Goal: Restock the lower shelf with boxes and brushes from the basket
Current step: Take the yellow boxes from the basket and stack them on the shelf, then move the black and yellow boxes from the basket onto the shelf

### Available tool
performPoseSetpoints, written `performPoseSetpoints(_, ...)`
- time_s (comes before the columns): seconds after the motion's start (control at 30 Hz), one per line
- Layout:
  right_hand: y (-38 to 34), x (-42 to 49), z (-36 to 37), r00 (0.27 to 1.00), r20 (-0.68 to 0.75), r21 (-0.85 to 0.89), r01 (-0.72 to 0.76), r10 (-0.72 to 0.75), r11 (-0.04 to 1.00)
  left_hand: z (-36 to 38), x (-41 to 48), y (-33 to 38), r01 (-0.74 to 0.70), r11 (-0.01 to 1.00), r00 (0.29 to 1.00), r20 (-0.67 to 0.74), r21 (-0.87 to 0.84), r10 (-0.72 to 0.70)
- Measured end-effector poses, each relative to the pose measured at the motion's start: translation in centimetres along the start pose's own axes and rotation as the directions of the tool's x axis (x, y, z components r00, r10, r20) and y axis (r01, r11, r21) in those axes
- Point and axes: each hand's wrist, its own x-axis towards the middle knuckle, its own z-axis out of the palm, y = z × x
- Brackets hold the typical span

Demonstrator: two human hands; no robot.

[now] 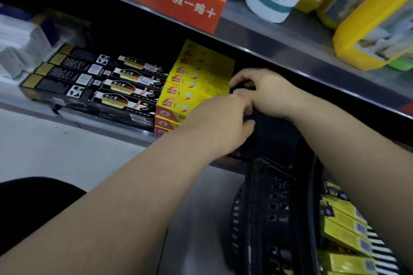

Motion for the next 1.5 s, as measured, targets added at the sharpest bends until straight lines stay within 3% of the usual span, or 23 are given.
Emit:
performPoseSetpoints(0.13, 1.3, -7.9, -3.0, 0.994, -0.108, 0.169, 0.032, -0.014, 0.985, 0.6, -1.5, 3.3, -0.171, 0.985, 0.985, 0.000, -0.037, 0.171)
performPoseSetpoints(0.27, 4.8, -14.7, -4.0, 0.988, -0.139, 0.284, -0.021, 0.063, 0.959, 2.7, -3.2, 7.0, -0.374, 0.927, 0.924, 0.080, -0.024, 0.375)
performPoseSetpoints(0.5, 13.4, -24.7, -0.9, 0.962, 0.067, 0.224, -0.275, 0.266, 0.935, 7.7, -4.8, 10.9, -0.529, 0.843, 0.819, 0.318, 0.096, 0.478)
performPoseSetpoints(0.7, 20.1, -30.9, 2.8, 0.869, 0.303, 0.054, -0.426, 0.392, 0.903, 10.8, -5.4, 14.7, -0.555, 0.826, 0.786, 0.389, 0.102, 0.481)
performPoseSetpoints(0.83, 21.8, -30.4, 4.7, 0.832, 0.372, -0.111, -0.400, 0.412, 0.910, 12.9, -4.9, 15.7, -0.485, 0.859, 0.844, 0.344, 0.165, 0.411)
performPoseSetpoints(0.93, 22.0, -28.2, 6.3, 0.853, 0.352, -0.117, -0.370, 0.386, 0.922, 13.9, -4.3, 14.9, -0.367, 0.909, 0.906, 0.299, 0.196, 0.301)
performPoseSetpoints(1.03, 21.7, -25.4, 7.6, 0.882, 0.273, -0.095, -0.373, 0.385, 0.923, 14.1, -4.3, 13.8, -0.295, 0.939, 0.918, 0.326, 0.179, 0.226)
performPoseSetpoints(1.3, 20.9, -21.8, 8.2, 0.923, 0.117, -0.334, -0.312, 0.367, 0.889, 14.3, -3.9, 13.8, -0.129, 0.991, 0.953, 0.273, -0.029, 0.132)
performPoseSetpoints(1.37, 20.4, -22.9, 6.5, 0.931, 0.063, -0.203, -0.341, 0.360, 0.918, 14.7, -3.8, 14.1, -0.046, 0.994, 0.965, 0.253, -0.100, 0.070)
performPoseSetpoints(1.43, 19.8, -24.6, 4.5, 0.916, 0.000, 0.082, -0.400, 0.401, 0.913, 15.2, -4.0, 14.3, 0.092, 0.977, 0.956, 0.290, -0.192, -0.033)
performPoseSetpoints(1.5, 18.7, -26.3, 2.8, 0.880, 0.024, 0.402, -0.442, 0.473, 0.802, 15.6, -4.5, 14.6, 0.246, 0.933, 0.910, 0.393, -0.262, -0.129)
